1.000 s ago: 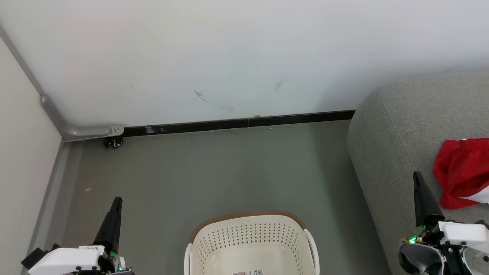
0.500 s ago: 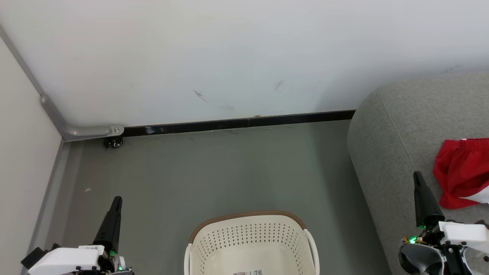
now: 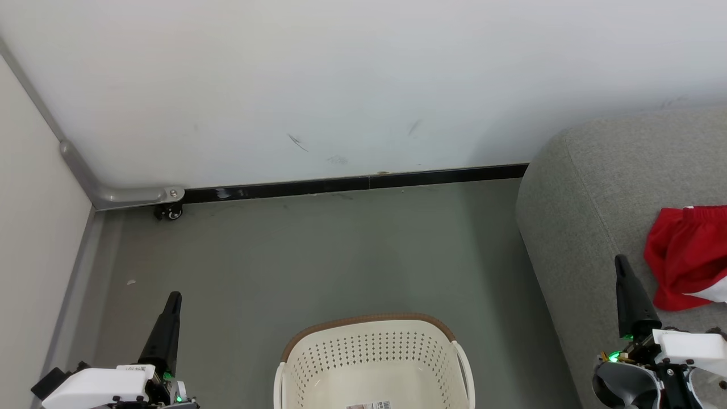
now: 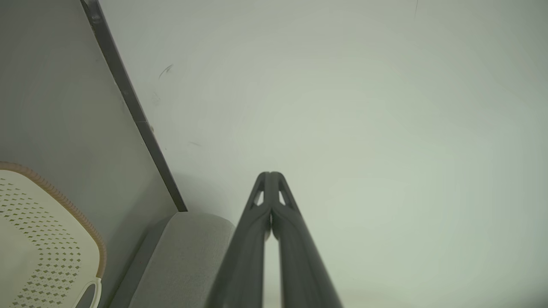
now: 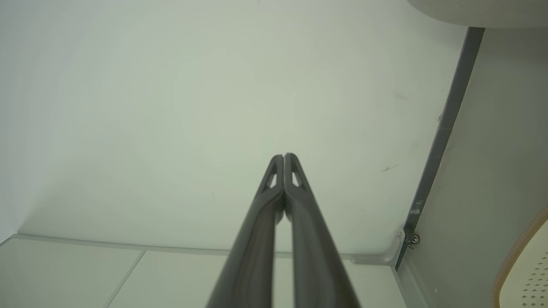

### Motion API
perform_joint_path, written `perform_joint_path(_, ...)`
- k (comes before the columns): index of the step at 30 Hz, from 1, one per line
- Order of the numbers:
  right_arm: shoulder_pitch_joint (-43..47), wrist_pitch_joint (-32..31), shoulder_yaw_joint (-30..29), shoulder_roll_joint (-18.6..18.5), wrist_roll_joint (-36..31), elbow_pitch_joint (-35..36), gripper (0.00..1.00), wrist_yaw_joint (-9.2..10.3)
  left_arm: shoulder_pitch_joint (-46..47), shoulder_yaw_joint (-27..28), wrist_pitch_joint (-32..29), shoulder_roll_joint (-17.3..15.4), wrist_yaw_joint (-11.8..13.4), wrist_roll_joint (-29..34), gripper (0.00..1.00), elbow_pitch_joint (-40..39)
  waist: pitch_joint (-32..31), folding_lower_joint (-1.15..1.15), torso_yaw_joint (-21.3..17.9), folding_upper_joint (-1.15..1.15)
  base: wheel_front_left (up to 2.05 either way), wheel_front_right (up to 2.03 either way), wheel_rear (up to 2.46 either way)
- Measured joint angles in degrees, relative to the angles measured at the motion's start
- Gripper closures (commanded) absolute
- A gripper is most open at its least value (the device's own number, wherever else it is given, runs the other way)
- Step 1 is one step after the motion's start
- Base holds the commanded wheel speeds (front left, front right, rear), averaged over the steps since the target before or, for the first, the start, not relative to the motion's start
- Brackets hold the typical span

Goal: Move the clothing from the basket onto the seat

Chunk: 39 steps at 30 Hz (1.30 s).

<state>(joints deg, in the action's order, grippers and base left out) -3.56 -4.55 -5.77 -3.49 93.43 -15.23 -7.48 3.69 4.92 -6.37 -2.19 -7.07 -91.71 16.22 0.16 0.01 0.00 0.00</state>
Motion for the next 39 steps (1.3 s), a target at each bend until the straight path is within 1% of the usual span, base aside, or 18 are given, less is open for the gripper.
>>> perform_joint_path(39, 0.0, -0.1, -0.2, 0.0, 0.0, 0.0, 1.00, 0.00, 0.0, 0.0, 0.0, 0.0, 0.0, 0.0, 1.00, -0.2, 0.0, 0.00, 0.0, 0.00, 0.00, 0.00, 0.00)
